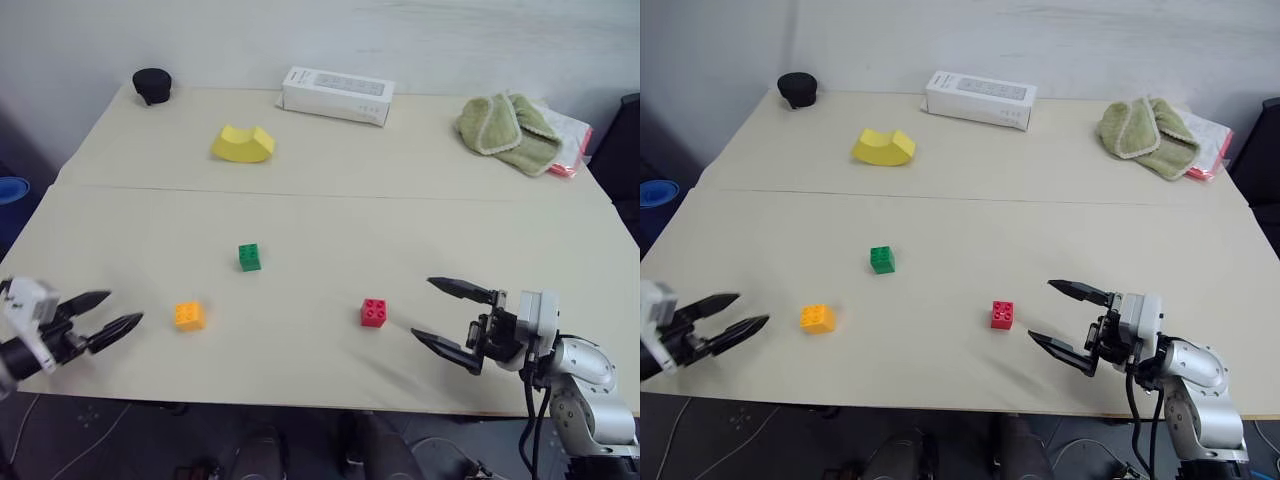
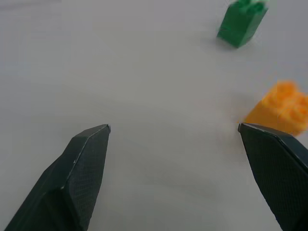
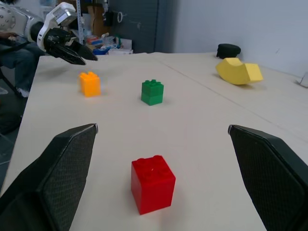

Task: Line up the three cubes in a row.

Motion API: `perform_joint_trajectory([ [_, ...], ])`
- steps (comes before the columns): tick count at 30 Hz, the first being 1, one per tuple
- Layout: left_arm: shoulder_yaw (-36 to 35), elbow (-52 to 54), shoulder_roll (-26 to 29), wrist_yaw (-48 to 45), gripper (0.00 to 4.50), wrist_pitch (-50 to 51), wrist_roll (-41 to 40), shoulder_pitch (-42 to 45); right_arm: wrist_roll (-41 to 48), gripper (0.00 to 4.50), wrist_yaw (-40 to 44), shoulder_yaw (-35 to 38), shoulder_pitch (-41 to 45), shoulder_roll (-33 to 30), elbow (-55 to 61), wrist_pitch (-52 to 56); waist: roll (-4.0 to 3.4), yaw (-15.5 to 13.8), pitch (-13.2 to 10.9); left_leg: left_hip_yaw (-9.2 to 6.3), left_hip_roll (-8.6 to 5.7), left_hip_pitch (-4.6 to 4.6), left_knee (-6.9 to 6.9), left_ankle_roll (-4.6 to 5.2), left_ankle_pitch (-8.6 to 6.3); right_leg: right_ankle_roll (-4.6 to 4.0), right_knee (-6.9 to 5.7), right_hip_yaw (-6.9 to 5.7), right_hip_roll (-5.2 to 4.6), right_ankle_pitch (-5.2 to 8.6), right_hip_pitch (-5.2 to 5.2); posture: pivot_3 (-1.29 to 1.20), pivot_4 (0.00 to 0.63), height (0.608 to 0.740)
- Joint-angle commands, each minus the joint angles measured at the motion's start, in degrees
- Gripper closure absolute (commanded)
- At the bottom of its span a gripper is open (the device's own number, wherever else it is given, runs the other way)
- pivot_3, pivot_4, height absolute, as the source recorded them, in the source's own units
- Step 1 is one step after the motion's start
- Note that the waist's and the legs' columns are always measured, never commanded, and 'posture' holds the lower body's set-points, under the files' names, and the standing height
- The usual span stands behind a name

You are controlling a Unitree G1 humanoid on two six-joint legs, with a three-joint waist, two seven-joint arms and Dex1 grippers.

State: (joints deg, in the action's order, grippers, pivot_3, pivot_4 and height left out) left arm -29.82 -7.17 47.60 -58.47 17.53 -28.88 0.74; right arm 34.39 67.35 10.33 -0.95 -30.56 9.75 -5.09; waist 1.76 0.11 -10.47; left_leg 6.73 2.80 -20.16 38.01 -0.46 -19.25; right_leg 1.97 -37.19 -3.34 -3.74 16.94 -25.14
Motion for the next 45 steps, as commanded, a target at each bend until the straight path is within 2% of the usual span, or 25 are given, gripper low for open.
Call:
perform_joint_trajectory([
  [1,7.2,3.0,0.2,-1.7,0.00,1.0,-0.2,8.3,0.2,0.04,-1.1,0.0,1.6,0.4,1.6,-0.4,0.00,0.0,0.0,0.00,0.00,0.03,0.00,-0.05,0.02,0.00,0.00,0.00,0.00,0.00,0.03,0.00,0.150,0.740],
  [3,11.0,2.2,0.0,-3.1,0.00,0.7,1.0,12.3,0.0,0.04,-1.3,-0.6,2.3,0.4,1.3,-0.5,-0.01,0.0,0.0,0.01,-0.01,0.02,0.00,-0.22,0.09,0.00,0.01,-0.03,0.06,0.00,0.04,0.00,0.150,0.740],
  [6,20.6,-3.7,-0.3,-6.5,0.00,-4.1,7.7,20.7,-0.5,0.04,-1.6,-1.4,3.5,0.5,0.9,-0.5,-0.03,0.3,0.0,0.13,0.03,0.01,0.01,-0.28,0.13,0.01,0.06,0.01,0.21,0.00,0.02,0.00,0.150,0.740],
  [8,25.5,-11.8,-1.5,-8.3,0.00,-9.2,12.2,27.9,-1.8,0.04,-0.9,-2.2,3.7,-0.2,1.0,-0.9,-0.03,0.4,0.0,0.19,0.04,0.01,0.05,-0.30,0.15,0.01,0.06,0.04,0.27,0.00,0.00,0.00,0.150,0.740],
  [13,30.7,-24.8,-5.8,-12.9,0.00,-16.9,16.0,36.9,-2.1,0.04,-2.0,-2.0,2.8,-0.7,2.4,-0.3,-0.02,0.2,0.0,0.22,0.02,-0.03,0.17,-0.29,0.17,0.01,-0.02,0.02,0.30,0.00,-0.04,0.00,0.150,0.740],
  [16,31.1,-31.1,-7.9,-12.6,0.00,-20.5,17.5,40.4,-1.8,0.04,-3.0,-1.3,1.8,-1.0,3.6,0.1,-0.02,0.1,0.0,0.23,0.02,-0.05,0.20,-0.28,0.17,0.02,-0.01,0.01,0.30,0.00,-0.04,0.00,0.150,0.740],
  [20,31.8,-36.0,-9.1,-14.0,0.87,-23.6,19.2,42.5,-1.6,0.00,-4.3,-1.0,0.5,-1.3,5.1,0.6,-0.02,0.1,0.0,0.21,0.02,-0.06,0.25,-0.27,0.17,0.03,-0.05,0.01,0.29,-0.01,-0.05,0.00,0.150,0.740],
  [27,32.0,-40.4,-10.6,-14.9,3.04,-27.3,20.9,44.8,-1.9,0.00,-5.2,-1.3,-0.1,-1.3,5.6,0.7,-0.02,0.0,0.0,0.20,0.01,-0.06,0.29,-0.27,0.17,0.03,-0.08,-0.02,0.28,0.00,-0.04,0.00,0.150,0.740],
  [31,31.9,-35.4,-11.0,-19.6,3.04,-25.3,18.5,44.6,-1.3,0.00,-4.9,-0.8,-0.3,-2.2,5.8,1.2,-0.02,0.0,0.0,0.21,0.01,-0.06,0.29,-0.27,0.17,0.03,-0.11,-0.02,0.28,-0.01,-0.04,0.00,0.150,0.740],
  [35,35.4,-19.3,-11.6,-23.5,3.04,-20.1,17.3,41.9,0.2,0.00,-3.2,0.8,-1.3,-4.8,6.5,2.5,-0.01,0.0,0.0,0.18,0.00,-0.10,0.32,-0.26,0.17,0.04,-0.17,-0.01,0.27,-0.01,-0.04,0.00,0.150,0.740],
  [39,40.4,-5.6,-13.2,-20.8,3.04,-14.8,19.5,37.7,1.1,0.00,-1.1,1.9,-2.2,-7.5,6.7,3.8,-0.02,-0.1,0.0,0.16,0.00,-0.06,0.35,-0.25,0.17,0.06,-0.20,0.04,0.26,-0.01,0.01,0.00,0.150,0.740],
  [42,43.5,0.0,-14.3,-18.5,3.04,-12.1,21.1,34.2,1.4,0.00,-0.6,2.2,-3.0,-8.3,6.9,4.2,-0.02,0.2,0.0,0.19,0.01,-0.03,0.38,-0.25,0.17,0.06,-0.16,0.12,0.30,-0.01,0.01,0.00,0.150,0.740],
  [45,45.3,1.1,-15.0,-15.8,3.04,-12.1,23.3,32.4,1.3,0.00,-1.0,2.2,-3.6,-8.0,7.4,4.4,-0.02,0.2,0.0,0.21,0.02,0.03,0.36,-0.29,0.20,0.06,-0.21,0.18,0.33,-0.01,0.01,0.00,0.150,0.740],
])
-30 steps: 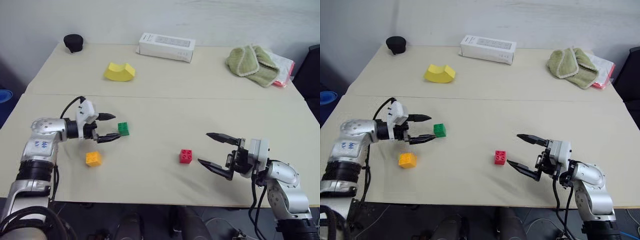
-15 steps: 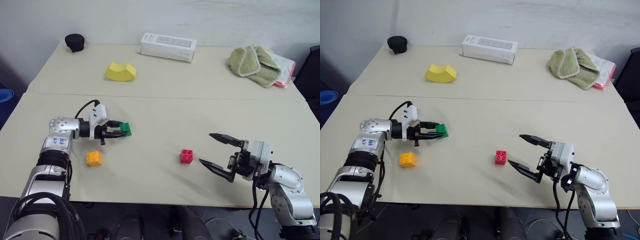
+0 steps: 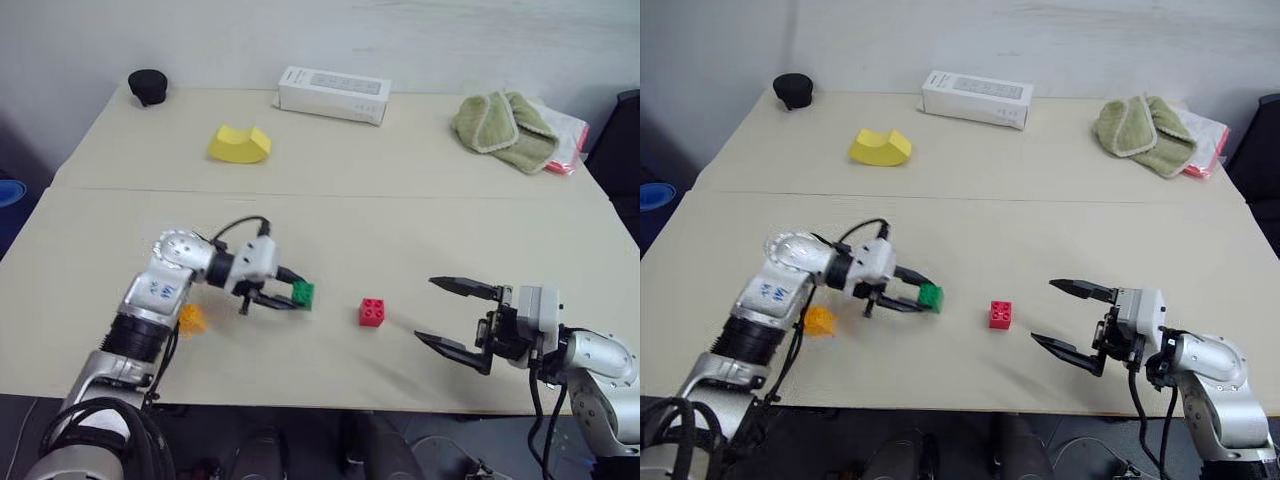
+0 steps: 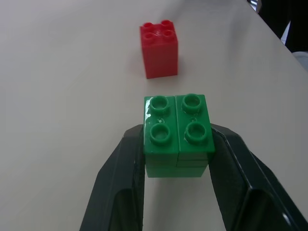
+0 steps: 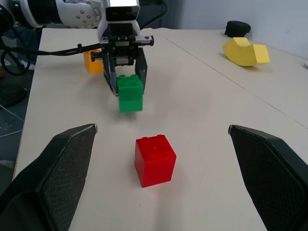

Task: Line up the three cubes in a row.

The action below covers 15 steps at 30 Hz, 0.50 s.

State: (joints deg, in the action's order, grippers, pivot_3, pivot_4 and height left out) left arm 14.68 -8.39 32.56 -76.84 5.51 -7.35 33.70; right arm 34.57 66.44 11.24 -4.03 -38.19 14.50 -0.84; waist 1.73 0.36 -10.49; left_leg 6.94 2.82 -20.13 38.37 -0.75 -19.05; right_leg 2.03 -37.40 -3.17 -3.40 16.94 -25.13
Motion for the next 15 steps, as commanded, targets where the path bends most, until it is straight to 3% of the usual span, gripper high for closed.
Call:
perform_joint_trajectory([
  [1,1.3,1.1,-0.3,3.4,3.04,-1.2,2.8,-0.7,1.0,0.00,-0.3,1.2,-1.0,-0.2,3.1,0.2,0.00,-0.2,0.0,0.00,0.01,0.00,0.01,0.00,0.01,0.00,-0.01,0.01,0.01,0.00,0.00,0.00,0.150,0.740],
  [8,2.3,-4.7,-2.9,7.6,3.04,-6.3,4.9,0.7,0.8,0.00,-1.2,0.8,-2.2,0.3,4.7,0.6,-0.02,-0.4,0.0,-0.08,-0.06,0.07,0.04,0.06,0.03,0.01,0.02,-0.03,-0.07,0.00,0.16,0.00,0.150,0.740],
  [15,2.9,-4.7,-2.7,5.8,3.04,-6.1,3.9,0.6,0.7,0.00,-1.6,0.9,-2.6,0.5,5.1,0.7,-0.02,-0.4,0.0,-0.18,-0.06,0.41,-0.07,0.11,0.01,0.02,0.18,-0.13,-0.08,-0.01,0.63,0.00,0.150,0.740],
])
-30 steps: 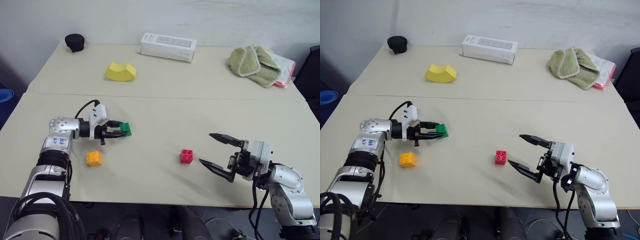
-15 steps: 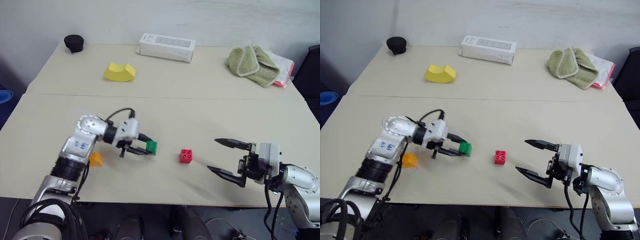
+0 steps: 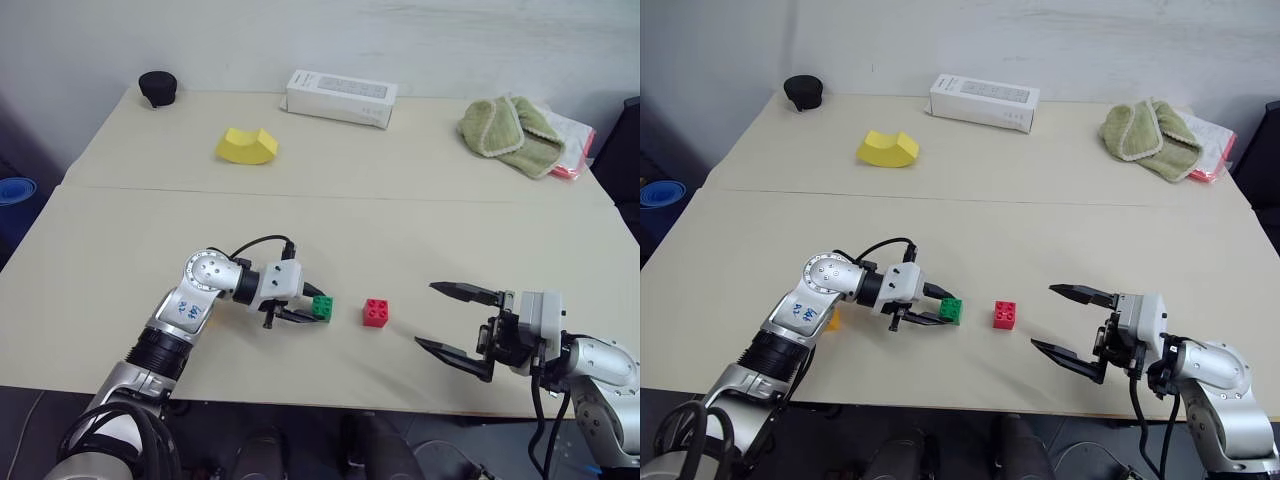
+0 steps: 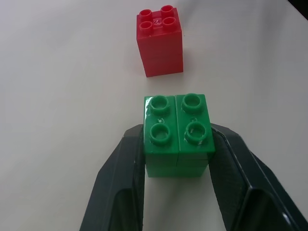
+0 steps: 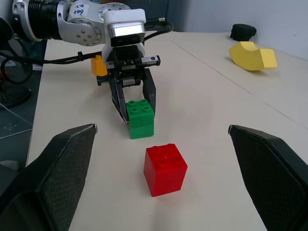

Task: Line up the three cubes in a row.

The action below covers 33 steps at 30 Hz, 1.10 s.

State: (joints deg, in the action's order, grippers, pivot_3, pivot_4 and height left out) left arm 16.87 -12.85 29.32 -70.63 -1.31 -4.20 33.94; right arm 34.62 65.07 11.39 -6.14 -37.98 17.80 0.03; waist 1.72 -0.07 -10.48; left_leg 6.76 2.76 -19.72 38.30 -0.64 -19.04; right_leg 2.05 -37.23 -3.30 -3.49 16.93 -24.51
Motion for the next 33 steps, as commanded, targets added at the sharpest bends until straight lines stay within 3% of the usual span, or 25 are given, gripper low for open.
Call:
perform_joint_trajectory([
  [1,0.6,0.1,0.7,-0.9,2.69,1.7,0.3,0.2,0.6,0.00,-0.3,0.7,-0.4,0.4,1.6,-0.3,0.00,0.0,0.0,0.00,0.00,0.01,-0.01,0.00,0.00,0.00,0.00,0.00,0.00,0.00,0.00,0.00,0.150,0.740],
  [9,-5.8,3.2,0.8,-0.1,0.23,6.3,-6.3,1.4,0.4,0.00,-0.2,0.4,-0.2,0.8,1.1,-0.4,0.00,0.3,0.0,0.01,0.04,0.00,-0.02,-0.03,0.01,0.00,-0.02,0.01,0.03,0.00,-0.03,0.00,0.150,0.740],
  [11,-7.7,5.5,2.8,-2.1,0.23,7.9,-8.7,1.1,0.4,0.00,-0.1,0.2,-0.3,0.8,1.0,-0.5,-0.01,0.3,0.0,0.01,0.05,0.00,-0.03,-0.03,0.01,0.00,-0.02,0.01,0.03,0.00,-0.03,0.00,0.150,0.740],
  [15,-16.3,8.4,12.5,-7.1,0.23,10.9,-15.6,-0.9,0.5,0.00,0.9,0.1,0.3,0.9,0.1,-1.0,-0.03,0.8,0.0,0.03,0.09,0.03,-0.07,-0.09,0.02,-0.03,-0.04,0.04,0.06,0.02,-0.05,0.00,0.150,0.740],
  [17,-19.7,6.9,17.6,-6.8,0.23,13.4,-16.1,-3.4,0.2,0.00,1.5,-0.2,1.5,1.2,-1.1,-1.7,-0.04,1.3,0.0,0.04,0.11,0.09,-0.11,-0.11,0.03,-0.07,-0.07,0.04,0.06,0.05,-0.04,0.00,0.150,0.740],
  [20,-25.1,1.3,23.0,-5.4,0.11,9.5,-14.0,-9.9,-0.1,0.00,1.9,-1.3,4.6,2.5,-3.1,-2.8,-0.08,1.7,0.0,0.06,0.08,0.24,-0.20,-0.11,0.02,-0.06,-0.06,0.08,0.03,0.08,0.02,0.00,0.150,0.740],
  [27,-41.6,-10.6,25.9,-0.9,0.11,6.5,-17.3,-25.2,-0.3,0.00,3.3,-5.8,10.3,5.6,-3.6,-3.0,-0.04,1.7,-0.1,0.10,0.17,0.24,-0.25,0.02,-0.14,-0.14,-0.10,0.07,0.01,0.14,-0.05,0.00,0.150,0.740],
  [33,-47.7,-13.0,27.6,-2.4,0.11,6.4,-18.2,-37.3,-1.2,0.00,3.3,-9.6,14.8,7.8,-3.5,-2.9,-0.04,1.6,-0.1,0.11,0.21,0.27,-0.27,0.12,-0.34,-0.21,-0.11,0.06,-0.05,0.17,-0.08,0.00,0.150,0.740],
])
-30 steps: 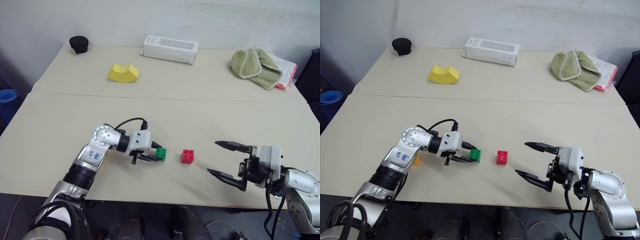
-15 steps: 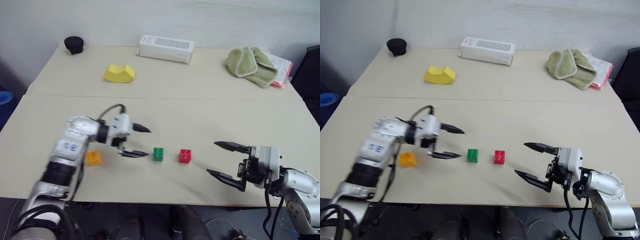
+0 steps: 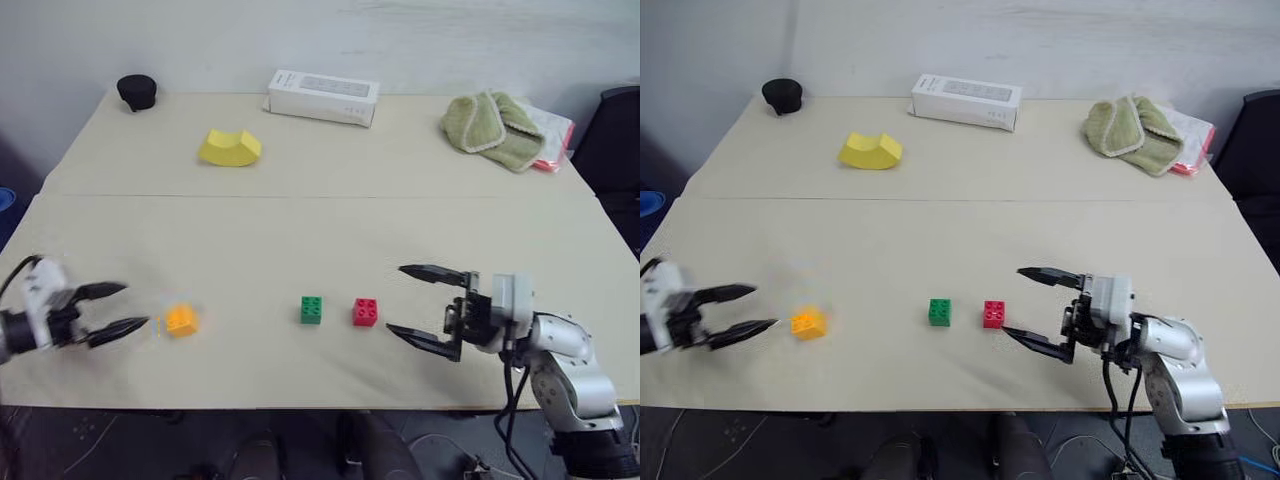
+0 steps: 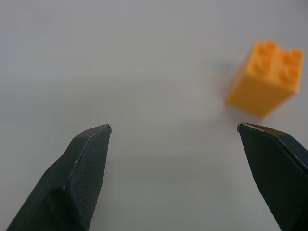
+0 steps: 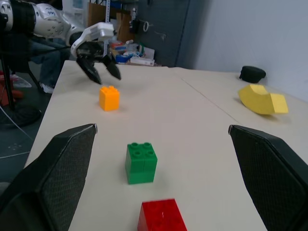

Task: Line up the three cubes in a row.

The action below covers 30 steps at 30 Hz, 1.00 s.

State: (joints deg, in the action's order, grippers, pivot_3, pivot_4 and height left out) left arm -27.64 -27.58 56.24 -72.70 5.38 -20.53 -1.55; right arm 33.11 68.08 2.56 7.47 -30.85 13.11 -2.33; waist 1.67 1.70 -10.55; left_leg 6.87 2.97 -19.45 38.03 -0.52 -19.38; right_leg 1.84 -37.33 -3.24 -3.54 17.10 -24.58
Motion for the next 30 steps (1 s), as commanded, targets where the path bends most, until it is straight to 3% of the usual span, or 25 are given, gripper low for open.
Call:
perform_joint_trajectory([
  [1,-3.8,3.2,0.3,-0.1,0.11,-0.1,-2.6,-2.5,0.3,0.00,0.3,-1.1,1.6,1.0,0.9,-0.4,0.04,-0.5,0.0,-0.05,0.00,-0.02,0.00,0.03,-0.04,-0.01,0.00,-0.06,-0.03,0.00,0.01,0.00,0.150,0.740],
  [5,-2.2,12.3,-1.7,-0.5,0.11,1.2,-5.4,-2.6,-0.2,0.00,0.5,-1.6,2.1,1.3,-0.4,-0.8,0.05,-1.6,0.0,-0.15,-0.06,-0.06,0.00,0.07,-0.08,-0.02,0.07,-0.16,-0.19,0.01,0.05,0.00,0.150,0.740],
  [9,3.6,18.1,-3.2,-1.5,0.11,1.9,-5.5,0.9,-0.6,0.00,0.8,-1.6,2.3,1.0,-1.2,-1.0,0.03,-1.5,0.0,-0.15,-0.11,-0.10,0.00,0.10,-0.10,-0.02,0.10,-0.17,-0.24,0.01,0.06,0.00,0.150,0.740],
  [16,14.5,12.7,-3.2,-5.5,0.11,-4.9,1.2,7.3,-2.0,0.00,0.2,-0.2,1.1,0.4,-0.9,-2.5,0.01,0.1,0.0,-0.06,-0.03,-0.05,-0.02,0.01,-0.08,-0.02,0.00,-0.13,-0.01,0.01,0.02,0.00,0.150,0.740],
  [20,16.4,8.3,-4.0,-5.8,0.98,-7.9,2.0,10.7,-2.3,0.00,-1.2,1.2,-0.4,0.2,0.0,-3.8,0.01,0.0,0.0,-0.02,-0.01,-0.05,-0.01,0.00,-0.08,-0.02,-0.01,-0.11,0.03,0.01,0.00,0.00,0.150,0.740],
  [26,18.8,8.9,-4.7,-8.2,2.83,-9.6,1.7,13.0,-2.9,0.00,-3.0,2.1,-4.0,0.0,1.9,-4.8,0.00,-0.1,0.0,-0.03,-0.02,-0.06,-0.01,0.01,-0.08,-0.02,0.01,-0.11,0.01,0.01,0.01,0.00,0.150,0.740],
  [30,21.8,13.2,-7.7,-8.3,2.99,-9.1,0.8,17.9,-2.6,0.00,-3.4,2.6,-5.1,-0.9,2.3,-4.7,0.02,-0.4,0.0,-0.03,-0.04,-0.06,0.01,0.02,-0.08,-0.02,0.00,-0.11,0.00,0.01,0.03,0.00,0.150,0.740],
])
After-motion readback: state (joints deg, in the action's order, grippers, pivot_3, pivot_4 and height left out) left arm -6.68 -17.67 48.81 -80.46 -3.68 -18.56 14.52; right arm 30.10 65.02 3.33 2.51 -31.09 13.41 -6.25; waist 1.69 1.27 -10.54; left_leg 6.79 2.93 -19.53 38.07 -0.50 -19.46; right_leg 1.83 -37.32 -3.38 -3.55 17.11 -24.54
